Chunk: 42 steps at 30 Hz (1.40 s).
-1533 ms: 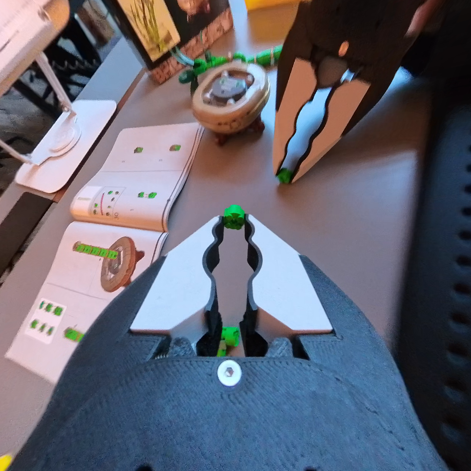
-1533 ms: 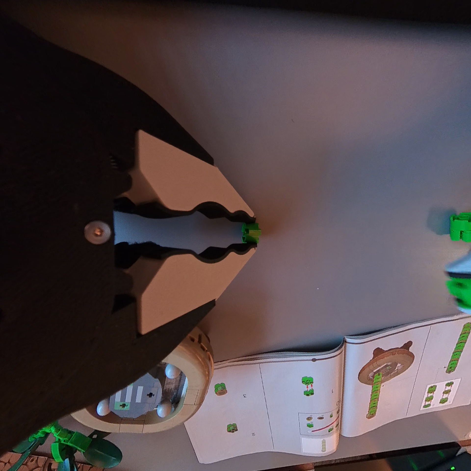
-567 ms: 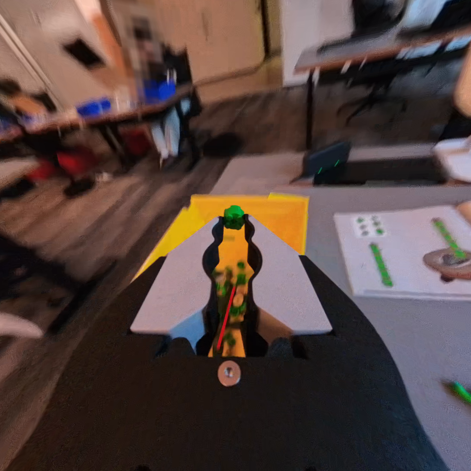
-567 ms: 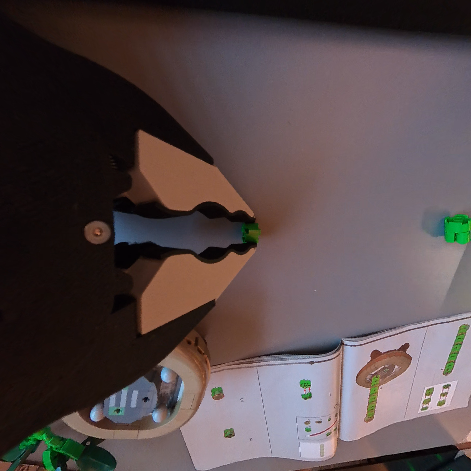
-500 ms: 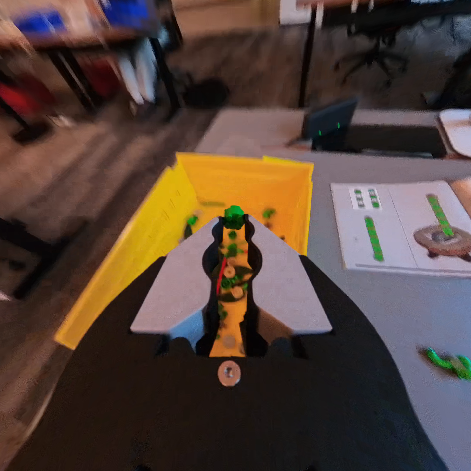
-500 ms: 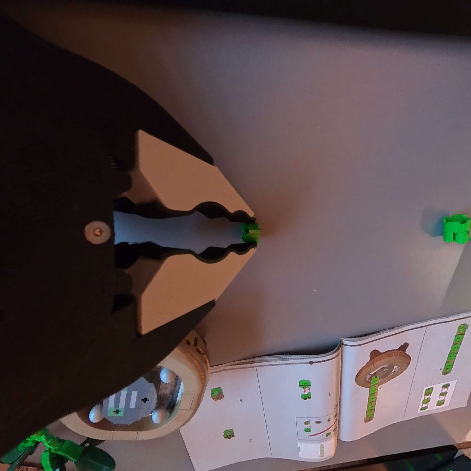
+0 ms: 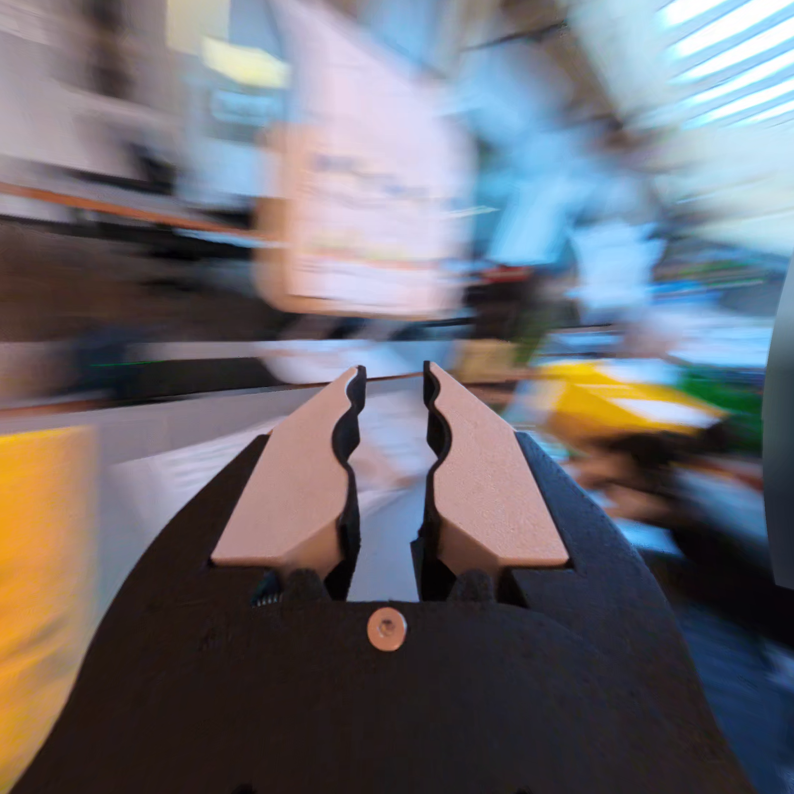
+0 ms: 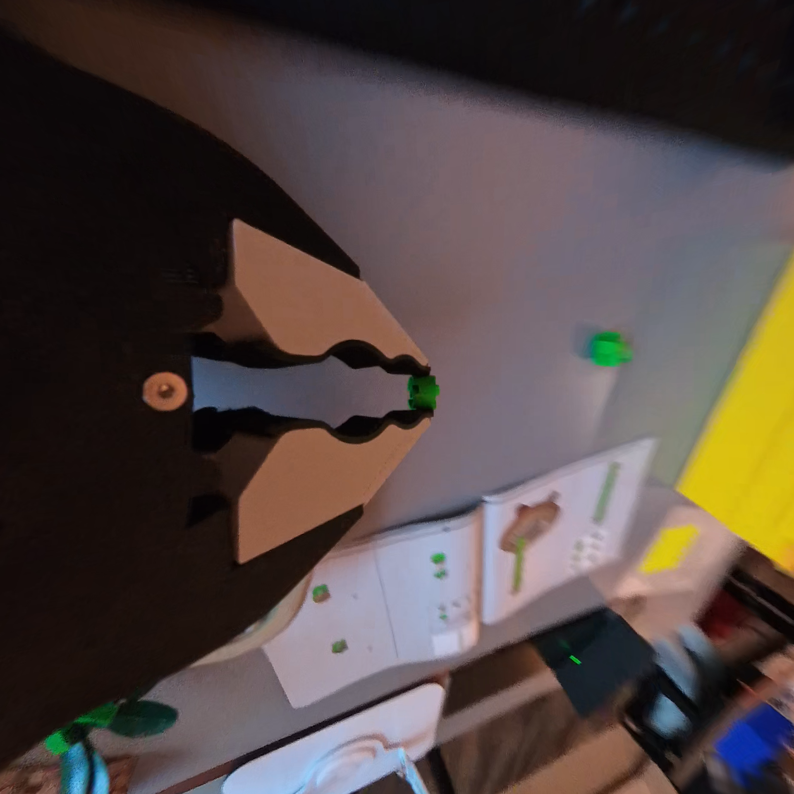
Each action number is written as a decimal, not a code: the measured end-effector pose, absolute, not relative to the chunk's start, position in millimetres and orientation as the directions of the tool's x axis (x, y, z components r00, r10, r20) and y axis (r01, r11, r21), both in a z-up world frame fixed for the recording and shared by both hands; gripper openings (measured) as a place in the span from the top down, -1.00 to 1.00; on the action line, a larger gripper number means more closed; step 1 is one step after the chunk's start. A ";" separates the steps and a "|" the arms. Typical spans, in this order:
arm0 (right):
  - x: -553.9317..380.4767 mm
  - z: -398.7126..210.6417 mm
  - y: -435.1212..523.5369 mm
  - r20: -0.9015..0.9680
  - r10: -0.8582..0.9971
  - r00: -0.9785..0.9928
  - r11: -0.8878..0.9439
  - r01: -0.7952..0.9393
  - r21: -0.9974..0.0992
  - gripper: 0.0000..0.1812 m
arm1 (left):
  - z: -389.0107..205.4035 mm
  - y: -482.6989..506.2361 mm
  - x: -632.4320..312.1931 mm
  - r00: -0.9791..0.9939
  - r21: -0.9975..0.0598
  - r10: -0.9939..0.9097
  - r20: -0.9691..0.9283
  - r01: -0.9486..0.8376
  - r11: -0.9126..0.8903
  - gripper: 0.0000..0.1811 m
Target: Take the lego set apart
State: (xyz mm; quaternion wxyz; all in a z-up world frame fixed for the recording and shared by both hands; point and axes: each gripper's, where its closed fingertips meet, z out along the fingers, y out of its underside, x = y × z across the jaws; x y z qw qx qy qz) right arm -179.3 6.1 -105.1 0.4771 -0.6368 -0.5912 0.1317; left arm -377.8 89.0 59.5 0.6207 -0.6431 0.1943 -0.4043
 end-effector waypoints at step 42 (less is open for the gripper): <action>-159.0 32.8 -36.8 0.125 0.968 0.218 0.167 -0.187 -0.968 0.84 | -10.5 -20.0 -226.0 -0.225 -0.779 -0.750 0.621 -0.069 -0.624 0.85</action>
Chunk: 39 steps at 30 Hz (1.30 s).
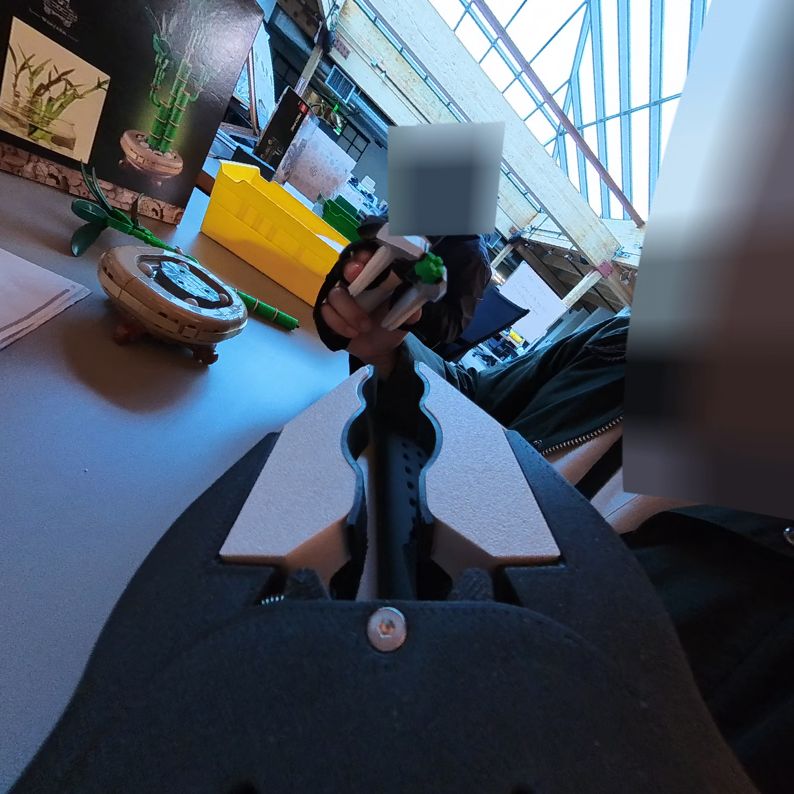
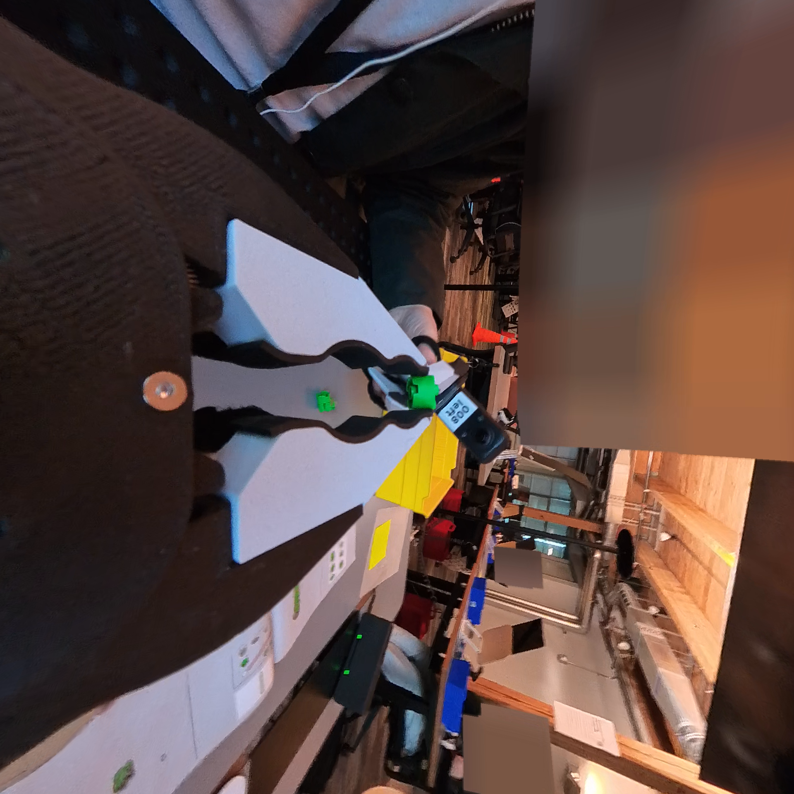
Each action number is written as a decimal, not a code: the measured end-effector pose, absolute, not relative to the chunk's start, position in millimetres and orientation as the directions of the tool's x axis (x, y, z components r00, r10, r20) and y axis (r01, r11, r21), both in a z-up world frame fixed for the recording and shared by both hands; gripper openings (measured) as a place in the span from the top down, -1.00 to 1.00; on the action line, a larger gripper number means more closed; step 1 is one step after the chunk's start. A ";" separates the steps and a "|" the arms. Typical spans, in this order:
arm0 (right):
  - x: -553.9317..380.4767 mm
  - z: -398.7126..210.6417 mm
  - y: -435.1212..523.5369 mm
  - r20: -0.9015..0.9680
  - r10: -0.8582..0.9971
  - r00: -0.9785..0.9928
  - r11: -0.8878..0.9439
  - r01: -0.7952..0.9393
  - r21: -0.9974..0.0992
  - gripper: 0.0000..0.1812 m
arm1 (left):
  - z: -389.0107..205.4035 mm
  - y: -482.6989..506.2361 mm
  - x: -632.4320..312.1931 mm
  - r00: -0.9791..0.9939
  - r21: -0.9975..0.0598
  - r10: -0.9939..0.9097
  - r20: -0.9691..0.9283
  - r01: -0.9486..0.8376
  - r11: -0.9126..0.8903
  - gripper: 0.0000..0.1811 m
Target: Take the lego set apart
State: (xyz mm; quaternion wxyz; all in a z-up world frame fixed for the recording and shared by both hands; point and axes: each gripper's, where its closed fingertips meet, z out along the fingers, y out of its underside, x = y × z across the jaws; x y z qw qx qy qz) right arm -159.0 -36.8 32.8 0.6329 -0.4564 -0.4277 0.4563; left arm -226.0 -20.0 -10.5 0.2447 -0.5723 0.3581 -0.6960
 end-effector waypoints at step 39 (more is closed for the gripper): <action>-160.2 34.1 -37.0 0.187 0.953 0.240 0.234 -0.185 -0.955 0.84 | -14.5 -21.4 -224.8 -0.221 -0.777 -0.749 0.625 -0.087 -0.623 0.85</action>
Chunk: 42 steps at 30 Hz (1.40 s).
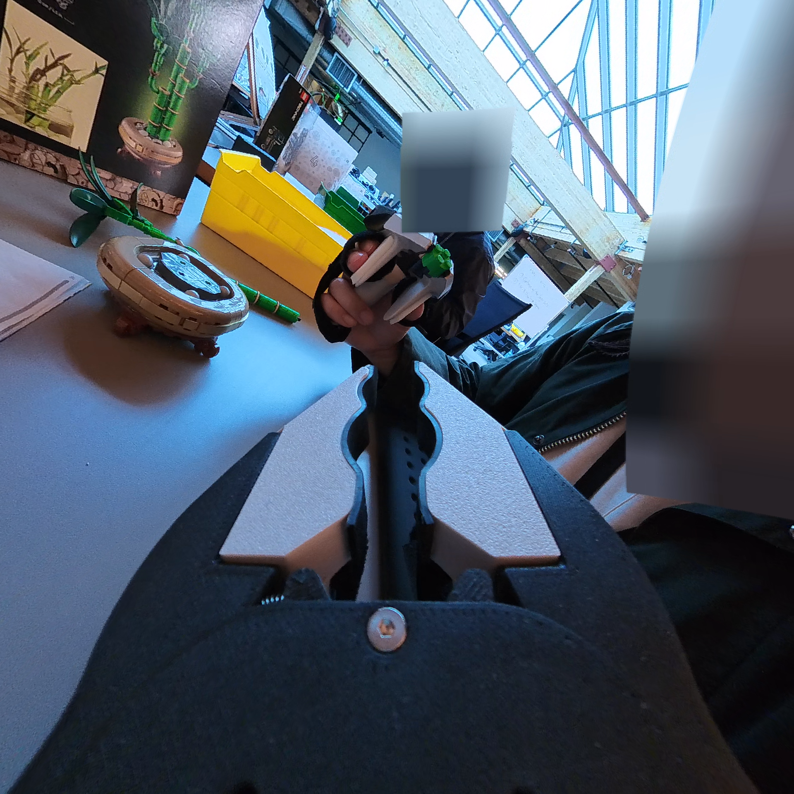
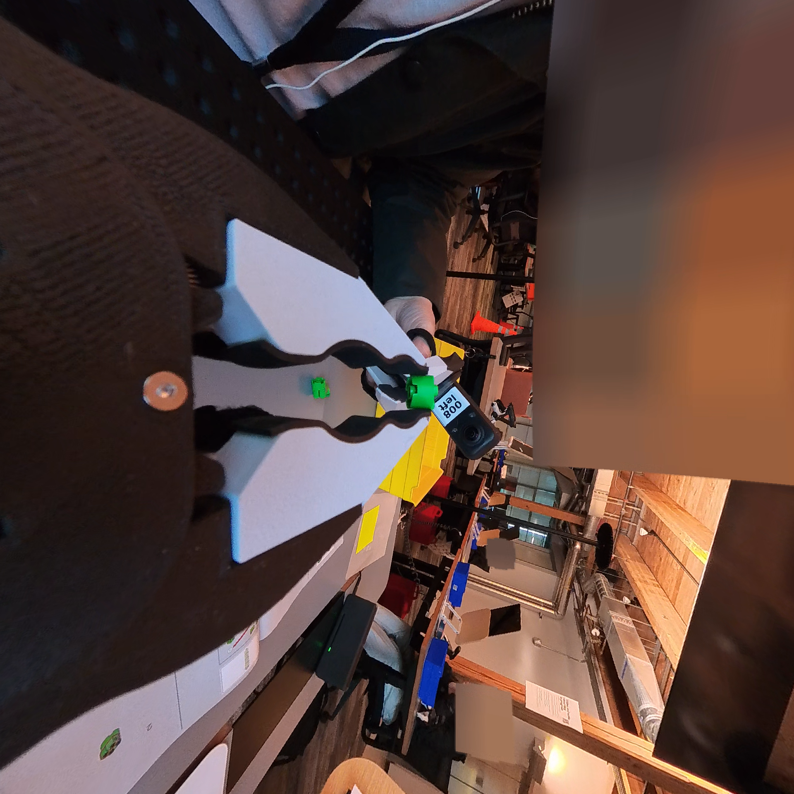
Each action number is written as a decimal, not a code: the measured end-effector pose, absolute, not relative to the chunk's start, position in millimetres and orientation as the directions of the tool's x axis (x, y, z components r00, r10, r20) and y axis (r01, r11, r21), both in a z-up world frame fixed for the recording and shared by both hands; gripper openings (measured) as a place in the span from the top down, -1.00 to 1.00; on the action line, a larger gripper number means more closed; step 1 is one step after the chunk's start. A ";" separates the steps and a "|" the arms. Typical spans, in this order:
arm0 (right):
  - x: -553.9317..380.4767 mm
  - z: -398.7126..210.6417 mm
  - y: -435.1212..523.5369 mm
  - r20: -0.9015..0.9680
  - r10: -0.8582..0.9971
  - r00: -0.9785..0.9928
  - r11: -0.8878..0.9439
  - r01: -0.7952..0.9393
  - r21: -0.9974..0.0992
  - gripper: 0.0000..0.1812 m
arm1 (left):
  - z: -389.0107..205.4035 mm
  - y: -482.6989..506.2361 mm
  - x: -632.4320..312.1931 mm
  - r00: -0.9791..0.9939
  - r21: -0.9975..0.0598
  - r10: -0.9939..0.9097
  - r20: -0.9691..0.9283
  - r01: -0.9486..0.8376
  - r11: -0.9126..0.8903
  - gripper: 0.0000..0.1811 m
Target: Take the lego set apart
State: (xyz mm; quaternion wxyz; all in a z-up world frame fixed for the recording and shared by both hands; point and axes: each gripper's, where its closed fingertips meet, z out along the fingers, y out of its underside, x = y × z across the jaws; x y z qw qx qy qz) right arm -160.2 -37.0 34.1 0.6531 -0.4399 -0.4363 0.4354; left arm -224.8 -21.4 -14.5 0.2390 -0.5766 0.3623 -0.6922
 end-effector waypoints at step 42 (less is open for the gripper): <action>-171.2 7.1 -22.9 0.150 0.953 0.264 0.166 -0.041 -0.985 0.84 | -26.4 -18.4 -219.3 -0.162 -0.787 -0.770 0.617 -0.117 -0.606 0.85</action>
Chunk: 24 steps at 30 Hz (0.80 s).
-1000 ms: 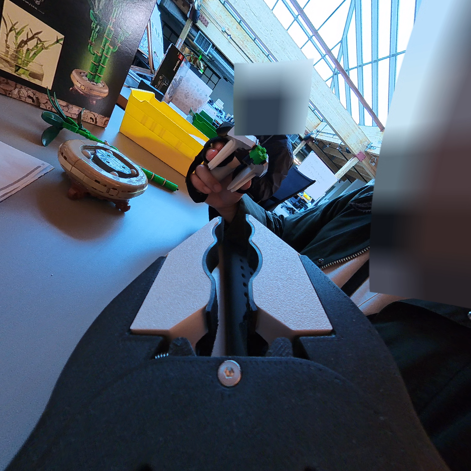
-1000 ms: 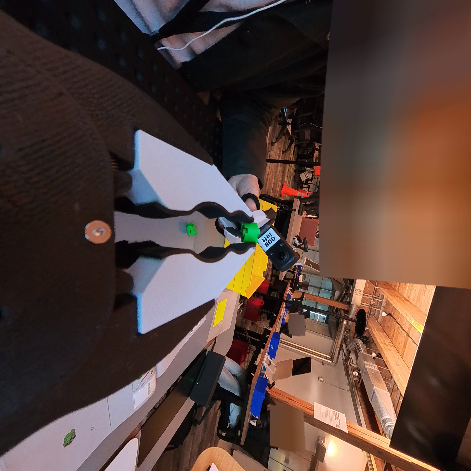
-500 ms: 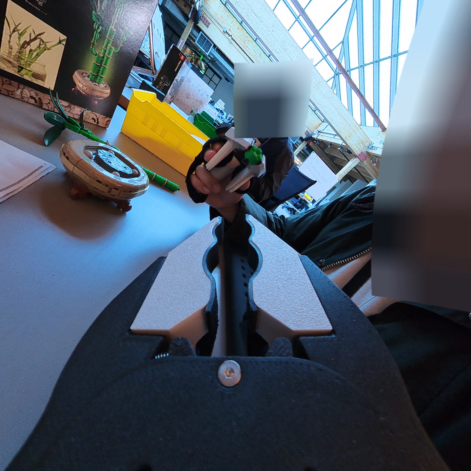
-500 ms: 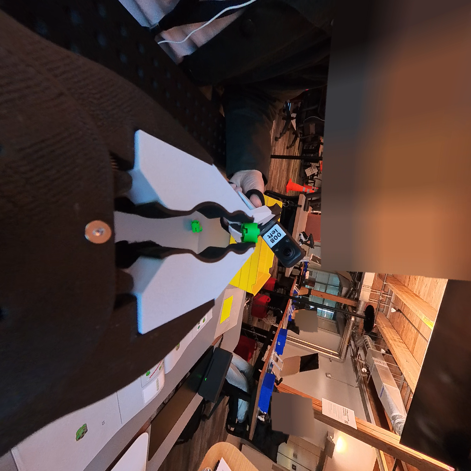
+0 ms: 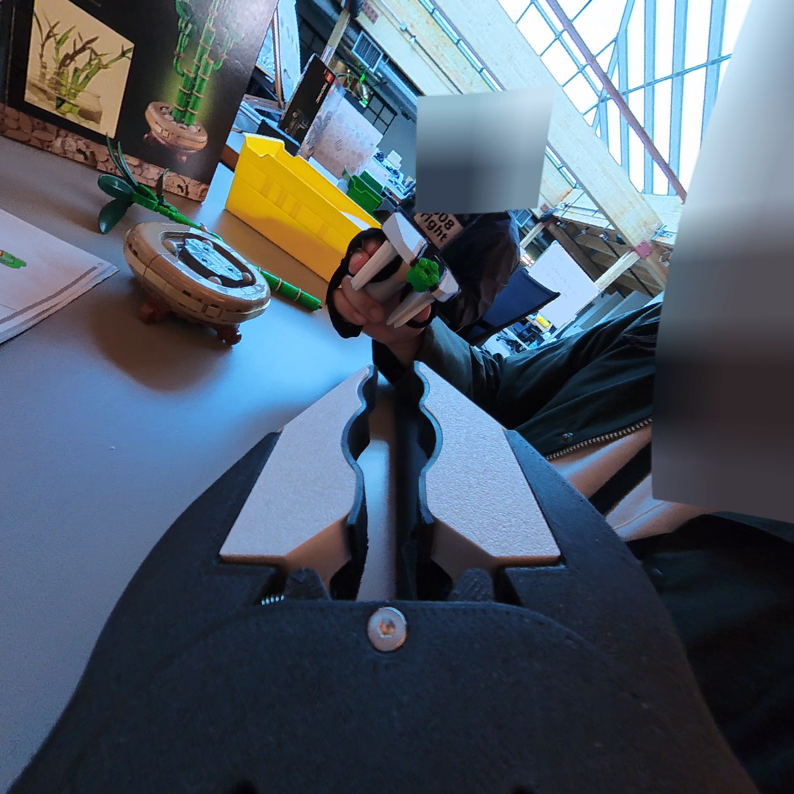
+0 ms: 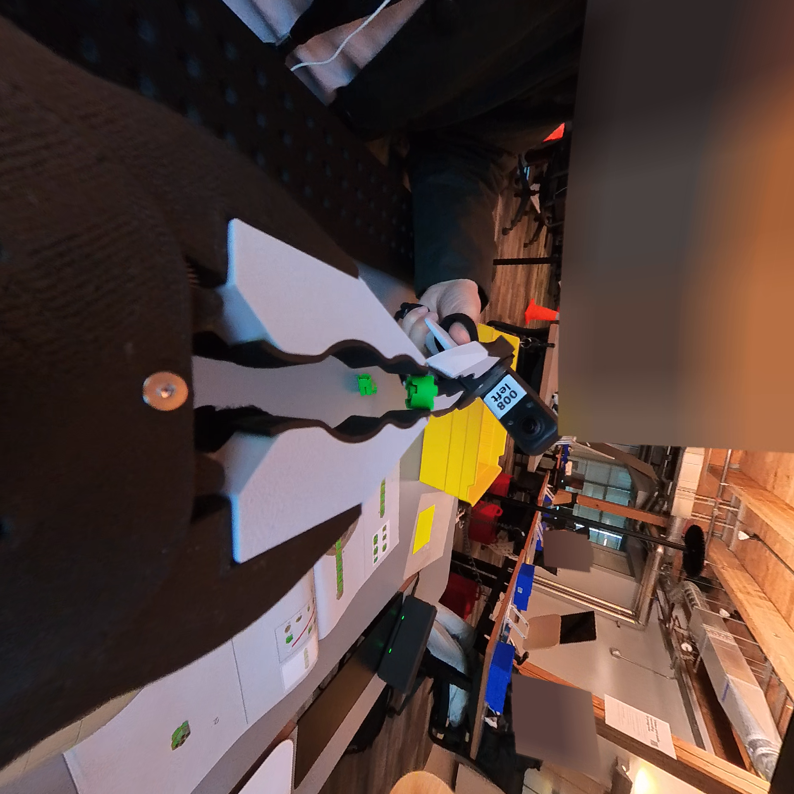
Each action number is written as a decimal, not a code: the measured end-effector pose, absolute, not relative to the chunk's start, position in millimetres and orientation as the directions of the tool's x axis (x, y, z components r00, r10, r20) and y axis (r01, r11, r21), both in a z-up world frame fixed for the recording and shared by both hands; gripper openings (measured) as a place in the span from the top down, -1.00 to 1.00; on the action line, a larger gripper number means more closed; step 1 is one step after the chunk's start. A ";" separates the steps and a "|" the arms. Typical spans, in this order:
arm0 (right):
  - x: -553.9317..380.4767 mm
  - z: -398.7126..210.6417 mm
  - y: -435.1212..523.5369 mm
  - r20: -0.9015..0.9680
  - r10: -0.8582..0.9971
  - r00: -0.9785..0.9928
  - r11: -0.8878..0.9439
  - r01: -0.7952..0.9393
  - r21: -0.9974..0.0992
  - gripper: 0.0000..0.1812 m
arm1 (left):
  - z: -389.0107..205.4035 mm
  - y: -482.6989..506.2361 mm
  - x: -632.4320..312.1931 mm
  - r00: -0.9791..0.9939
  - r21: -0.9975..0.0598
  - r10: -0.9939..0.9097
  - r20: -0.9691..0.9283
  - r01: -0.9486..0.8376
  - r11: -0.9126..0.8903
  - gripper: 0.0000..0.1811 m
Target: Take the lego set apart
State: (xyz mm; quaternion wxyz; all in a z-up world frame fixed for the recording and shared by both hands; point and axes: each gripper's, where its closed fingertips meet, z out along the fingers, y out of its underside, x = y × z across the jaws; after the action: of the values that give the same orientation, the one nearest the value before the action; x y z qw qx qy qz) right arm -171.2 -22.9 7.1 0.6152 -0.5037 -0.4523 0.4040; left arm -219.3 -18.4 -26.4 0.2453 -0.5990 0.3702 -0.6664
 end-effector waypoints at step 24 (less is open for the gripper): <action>-186.9 -32.4 -16.8 0.227 0.936 0.267 0.177 0.201 -0.963 0.84 | -46.3 -24.4 -205.7 -0.110 -0.788 -0.785 0.610 -0.196 -0.584 0.81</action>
State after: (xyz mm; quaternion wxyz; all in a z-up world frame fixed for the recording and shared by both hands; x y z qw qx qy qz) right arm -186.9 -16.8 -32.4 0.5705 -0.5550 -0.5126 0.3221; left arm -205.7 -24.4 -46.3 0.2324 -0.6252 0.3923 -0.6335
